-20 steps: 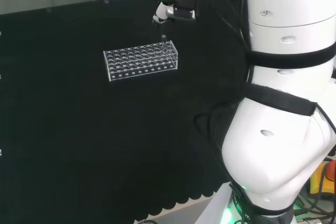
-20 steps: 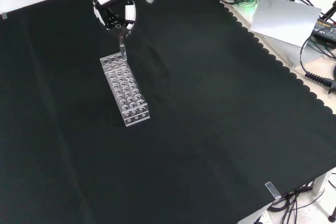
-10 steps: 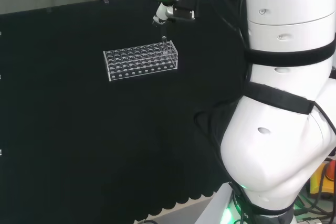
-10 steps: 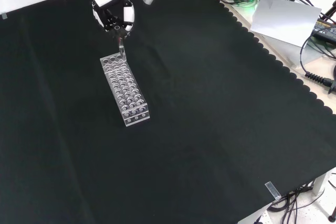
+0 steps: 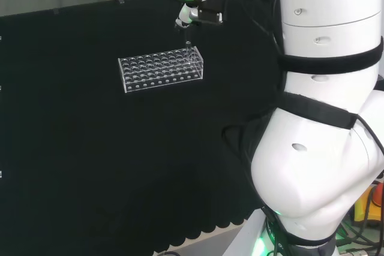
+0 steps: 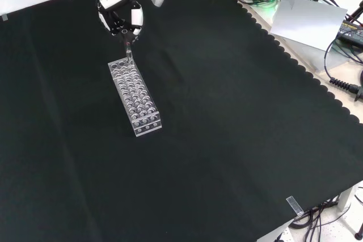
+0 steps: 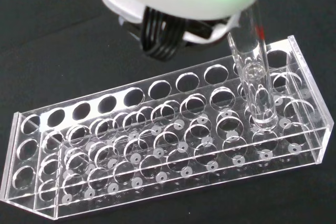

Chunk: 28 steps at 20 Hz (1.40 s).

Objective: Put the test tube back in the rack.

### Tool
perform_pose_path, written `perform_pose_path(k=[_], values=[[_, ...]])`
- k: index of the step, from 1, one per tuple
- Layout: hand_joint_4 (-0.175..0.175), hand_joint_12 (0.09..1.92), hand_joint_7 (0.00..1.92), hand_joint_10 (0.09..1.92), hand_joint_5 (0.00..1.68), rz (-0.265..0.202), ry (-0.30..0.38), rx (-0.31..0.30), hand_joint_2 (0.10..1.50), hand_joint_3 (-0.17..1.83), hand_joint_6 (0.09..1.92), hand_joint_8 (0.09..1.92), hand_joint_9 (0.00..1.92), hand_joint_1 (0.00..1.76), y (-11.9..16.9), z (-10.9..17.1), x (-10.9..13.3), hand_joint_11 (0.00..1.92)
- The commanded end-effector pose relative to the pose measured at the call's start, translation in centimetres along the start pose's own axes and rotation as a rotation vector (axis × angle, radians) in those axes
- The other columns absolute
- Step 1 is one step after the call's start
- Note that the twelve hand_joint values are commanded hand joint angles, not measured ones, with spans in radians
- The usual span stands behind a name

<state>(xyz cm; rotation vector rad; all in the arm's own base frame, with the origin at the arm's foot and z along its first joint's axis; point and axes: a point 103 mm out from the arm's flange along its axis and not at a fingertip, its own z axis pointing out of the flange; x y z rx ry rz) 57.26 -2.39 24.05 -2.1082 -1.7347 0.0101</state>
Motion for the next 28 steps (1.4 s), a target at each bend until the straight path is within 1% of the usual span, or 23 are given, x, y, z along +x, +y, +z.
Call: perform_pose_path(k=[1,13,16,21,24,25,28], values=[[-0.175,1.08,1.89,0.14,1.57,0.003,-0.004,0.003,0.57,0.68,0.09,0.21,1.77,1.24,0.2,0.1,-0.1,1.07],[-0.175,1.08,1.89,0.14,1.57,0.0,0.008,0.01,0.57,0.68,0.09,0.21,1.77,1.24,0.5,1.0,-0.6,1.07],[-0.175,1.08,1.89,0.14,1.57,0.001,0.002,0.015,0.57,0.68,0.09,0.21,1.77,1.24,0.5,1.2,-0.7,1.07],[-0.175,1.08,1.89,0.14,1.57,0.008,0.004,0.021,0.57,0.68,0.09,0.21,1.77,1.24,0.5,1.5,-0.9,1.07],[-0.175,1.08,1.89,0.14,1.57,0.014,0.016,0.025,0.57,0.68,0.09,0.21,1.77,1.24,0.6,3.0,-2.1,1.07],[-0.175,1.09,1.89,0.14,1.57,0.02,0.01,0.03,0.57,0.68,0.09,0.21,1.77,1.24,0.6,2.9,-1.8,1.07],[-0.175,1.09,1.89,0.14,1.57,0.026,0.004,0.034,0.57,0.68,0.09,0.21,1.77,1.24,0.7,3.1,-1.8,1.07]])
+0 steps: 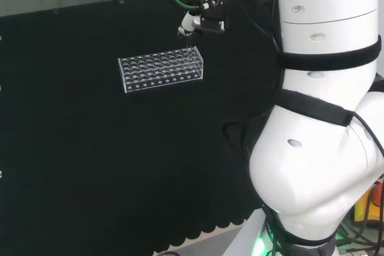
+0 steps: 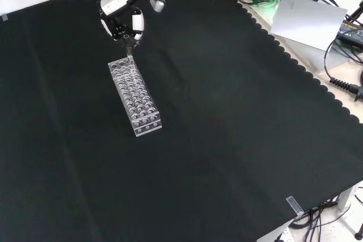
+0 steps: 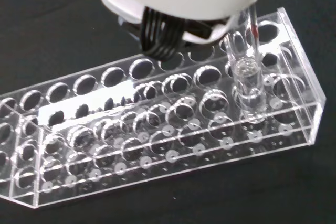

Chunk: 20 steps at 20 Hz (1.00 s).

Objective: Put the test tube back in the rack.

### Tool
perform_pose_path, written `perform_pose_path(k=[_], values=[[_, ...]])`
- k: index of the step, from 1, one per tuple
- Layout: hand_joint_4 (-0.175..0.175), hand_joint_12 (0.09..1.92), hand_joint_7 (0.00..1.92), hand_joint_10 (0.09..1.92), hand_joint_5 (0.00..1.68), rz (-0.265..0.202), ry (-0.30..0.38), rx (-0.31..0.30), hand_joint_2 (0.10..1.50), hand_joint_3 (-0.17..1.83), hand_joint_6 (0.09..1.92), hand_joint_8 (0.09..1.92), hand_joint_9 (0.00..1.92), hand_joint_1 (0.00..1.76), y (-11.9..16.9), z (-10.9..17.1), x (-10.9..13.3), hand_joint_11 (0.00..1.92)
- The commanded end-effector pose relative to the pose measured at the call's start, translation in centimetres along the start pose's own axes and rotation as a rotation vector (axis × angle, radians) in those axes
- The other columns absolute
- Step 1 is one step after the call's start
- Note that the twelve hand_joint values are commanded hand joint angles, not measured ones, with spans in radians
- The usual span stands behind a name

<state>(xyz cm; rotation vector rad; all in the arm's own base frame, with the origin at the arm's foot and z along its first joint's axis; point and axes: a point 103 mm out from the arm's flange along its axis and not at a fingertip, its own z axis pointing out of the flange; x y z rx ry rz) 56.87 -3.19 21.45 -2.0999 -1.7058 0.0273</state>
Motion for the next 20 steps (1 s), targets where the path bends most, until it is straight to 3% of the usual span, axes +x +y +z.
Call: perform_pose_path(k=[1,13,20], values=[[-0.175,1.09,1.89,0.14,1.57,0.013,-0.003,0.01,0.57,0.68,0.09,0.21,1.77,1.24,0.2,0.9,-0.4,1.07],[-0.175,1.09,1.89,0.14,1.57,0.021,-0.003,0.027,0.57,0.68,0.09,0.21,1.77,1.24,0.5,1.6,-0.8,1.07],[-0.175,1.09,1.89,0.14,1.57,-0.001,-0.011,0.042,0.57,0.68,0.09,0.21,1.77,1.24,1.3,3.2,-0.9,1.07]])
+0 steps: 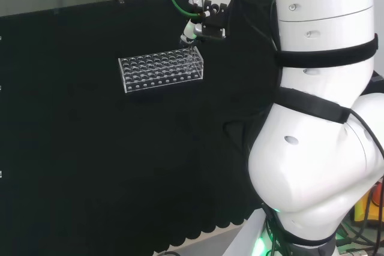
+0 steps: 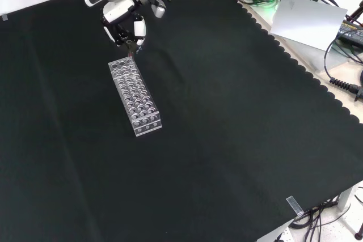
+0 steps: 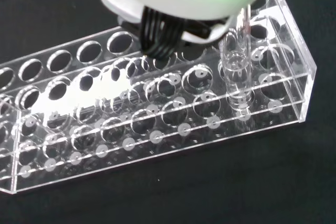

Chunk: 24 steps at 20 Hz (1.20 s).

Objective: Put the test tube back in the rack.

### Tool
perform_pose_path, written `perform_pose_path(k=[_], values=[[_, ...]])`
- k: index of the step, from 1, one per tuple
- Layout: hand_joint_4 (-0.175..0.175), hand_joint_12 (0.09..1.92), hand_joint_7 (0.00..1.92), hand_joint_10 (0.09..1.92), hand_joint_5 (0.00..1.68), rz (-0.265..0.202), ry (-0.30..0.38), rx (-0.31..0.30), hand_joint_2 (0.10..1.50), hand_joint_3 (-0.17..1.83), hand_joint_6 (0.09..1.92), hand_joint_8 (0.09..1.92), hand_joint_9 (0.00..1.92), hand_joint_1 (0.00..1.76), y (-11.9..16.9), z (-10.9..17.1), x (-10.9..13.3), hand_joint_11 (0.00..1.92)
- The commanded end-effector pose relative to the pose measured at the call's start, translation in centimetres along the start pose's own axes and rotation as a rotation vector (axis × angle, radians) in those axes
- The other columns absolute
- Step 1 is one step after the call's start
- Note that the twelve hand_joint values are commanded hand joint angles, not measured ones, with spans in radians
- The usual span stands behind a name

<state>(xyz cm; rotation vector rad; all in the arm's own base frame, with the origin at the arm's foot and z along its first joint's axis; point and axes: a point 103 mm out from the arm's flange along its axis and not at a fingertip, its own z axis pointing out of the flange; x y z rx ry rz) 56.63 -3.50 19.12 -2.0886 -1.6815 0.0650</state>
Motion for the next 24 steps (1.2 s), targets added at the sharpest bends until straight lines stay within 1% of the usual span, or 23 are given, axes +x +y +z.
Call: perform_pose_path(k=[1,8,9,10,11,12,13,14,15,16,17,18,19,20,22,24], values=[[-0.175,1.09,1.89,0.14,1.57,-0.016,-0.01,0.005,0.57,0.68,0.09,0.21,1.77,1.24,0.7,1.1,0.3,1.07],[-0.175,1.09,1.89,0.13,1.57,-0.016,-0.019,0.01,0.57,0.68,0.09,0.21,1.77,1.24,0.9,1.2,0.7,1.07],[-0.175,1.09,1.89,0.13,1.57,-0.018,-0.01,0.009,0.57,0.68,0.09,0.21,1.77,1.24,0.9,1.2,0.7,1.07],[-0.175,1.09,1.89,0.13,1.57,-0.019,0.024,0.008,0.57,0.68,0.09,0.21,1.77,1.24,0.9,1.1,0.5,1.07],[-0.175,1.09,1.88,0.12,1.55,-0.02,0.06,0.022,0.62,0.58,0.09,0.21,1.68,1.31,1.0,1.1,0.3,1.05],[-0.175,1.12,1.76,0.14,1.54,-0.021,0.088,0.047,0.64,0.55,0.09,0.18,1.66,1.33,1.1,1.1,0.2,1.0],[-0.175,1.18,1.7,0.15,1.51,-0.025,0.109,0.076,0.71,0.45,0.09,0.18,1.62,1.29,1.3,1.1,0.0,0.93],[-0.165,1.22,1.61,0.19,1.41,-0.029,0.12,0.095,0.7,0.45,0.09,0.21,1.55,1.24,1.3,1.1,0.0,0.85],[-0.131,1.27,1.44,0.28,1.26,-0.035,0.127,0.111,0.66,0.53,0.09,0.28,1.42,1.19,1.3,1.1,0.0,0.76],[-0.102,1.31,1.26,0.42,1.13,-0.04,0.128,0.12,0.61,0.61,0.09,0.43,1.29,1.15,1.3,1.0,0.0,0.69],[-0.062,1.36,0.99,0.54,0.91,-0.044,0.131,0.122,0.59,0.62,0.09,0.56,1.09,1.07,1.3,0.9,0.0,0.58],[-0.033,1.42,0.76,0.66,0.73,-0.05,0.139,0.121,0.58,0.61,0.09,0.68,0.9,1.01,1.3,0.8,0.0,0.48],[-0.013,1.46,0.57,0.76,0.61,-0.056,0.146,0.12,0.58,0.59,0.09,0.79,0.75,0.98,1.3,0.6,0.0,0.41],[-0.001,1.49,0.44,0.83,0.53,-0.06,0.15,0.118,0.58,0.57,0.09,0.86,0.63,0.95,1.3,0.4,0.0,0.35],[0.011,1.52,0.29,0.93,0.46,-0.069,0.158,0.106,0.59,0.54,0.09,0.93,0.5,0.93,1.2,-0.1,0.1,0.29],[0.015,1.53,0.22,0.96,0.43,-0.076,0.161,0.092,0.6,0.53,0.09,0.96,0.43,0.91,1.0,-0.7,0.2,0.25]])
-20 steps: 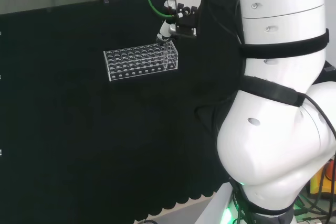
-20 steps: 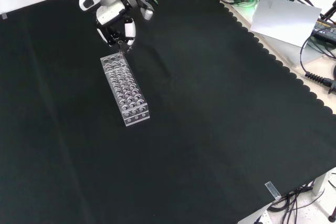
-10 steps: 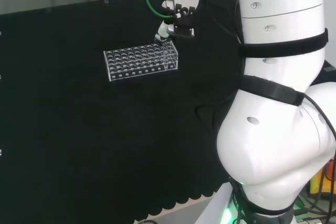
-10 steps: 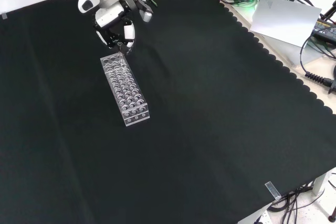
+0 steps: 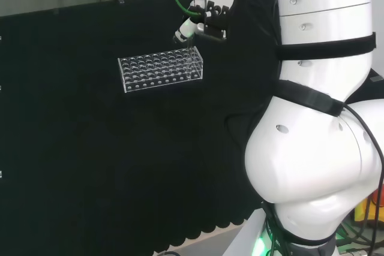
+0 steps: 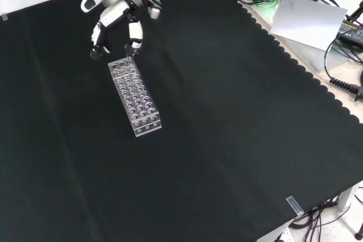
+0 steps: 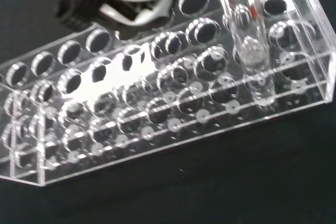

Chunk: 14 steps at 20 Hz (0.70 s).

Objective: Put the test tube back in the rack.

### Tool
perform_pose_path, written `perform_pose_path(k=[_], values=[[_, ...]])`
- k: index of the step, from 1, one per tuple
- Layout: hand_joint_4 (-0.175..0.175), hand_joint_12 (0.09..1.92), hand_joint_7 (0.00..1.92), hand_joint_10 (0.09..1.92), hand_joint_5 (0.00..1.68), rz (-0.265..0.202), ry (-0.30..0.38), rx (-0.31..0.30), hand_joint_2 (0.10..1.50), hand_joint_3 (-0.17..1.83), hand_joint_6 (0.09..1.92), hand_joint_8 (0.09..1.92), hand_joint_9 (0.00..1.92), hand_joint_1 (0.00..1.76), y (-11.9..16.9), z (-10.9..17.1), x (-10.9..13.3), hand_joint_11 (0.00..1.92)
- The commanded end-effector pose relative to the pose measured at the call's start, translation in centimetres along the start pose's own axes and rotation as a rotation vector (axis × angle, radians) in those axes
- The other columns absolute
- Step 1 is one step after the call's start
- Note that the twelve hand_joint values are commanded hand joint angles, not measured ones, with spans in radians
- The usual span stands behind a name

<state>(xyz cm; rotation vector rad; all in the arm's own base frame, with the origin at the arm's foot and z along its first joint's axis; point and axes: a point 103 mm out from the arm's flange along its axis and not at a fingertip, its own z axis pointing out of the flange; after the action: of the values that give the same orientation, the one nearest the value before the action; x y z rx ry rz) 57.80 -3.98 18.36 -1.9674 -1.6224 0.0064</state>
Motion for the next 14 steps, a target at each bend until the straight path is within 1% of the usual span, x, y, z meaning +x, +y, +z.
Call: perform_pose_path(k=[1,6,10,14], values=[[0.016,1.54,0.21,0.97,0.43,-0.049,0.051,0.004,0.6,0.53,0.09,0.96,0.41,0.91,-0.7,-1.1,0.7,0.24],[0.018,1.56,0.17,0.98,0.42,-0.079,0.049,-0.041,0.6,0.52,0.09,0.96,0.36,0.9,-1.9,-3.9,1.7,0.2],[0.019,1.57,0.15,0.99,0.41,-0.102,0.027,-0.072,0.6,0.51,0.09,0.97,0.34,0.9,-2.9,-6.7,2.9,0.16],[0.02,1.57,0.14,0.99,0.41,-0.127,0.003,-0.117,0.6,0.51,0.09,0.97,0.33,0.9,-4.3,-10.0,4.4,0.15]])
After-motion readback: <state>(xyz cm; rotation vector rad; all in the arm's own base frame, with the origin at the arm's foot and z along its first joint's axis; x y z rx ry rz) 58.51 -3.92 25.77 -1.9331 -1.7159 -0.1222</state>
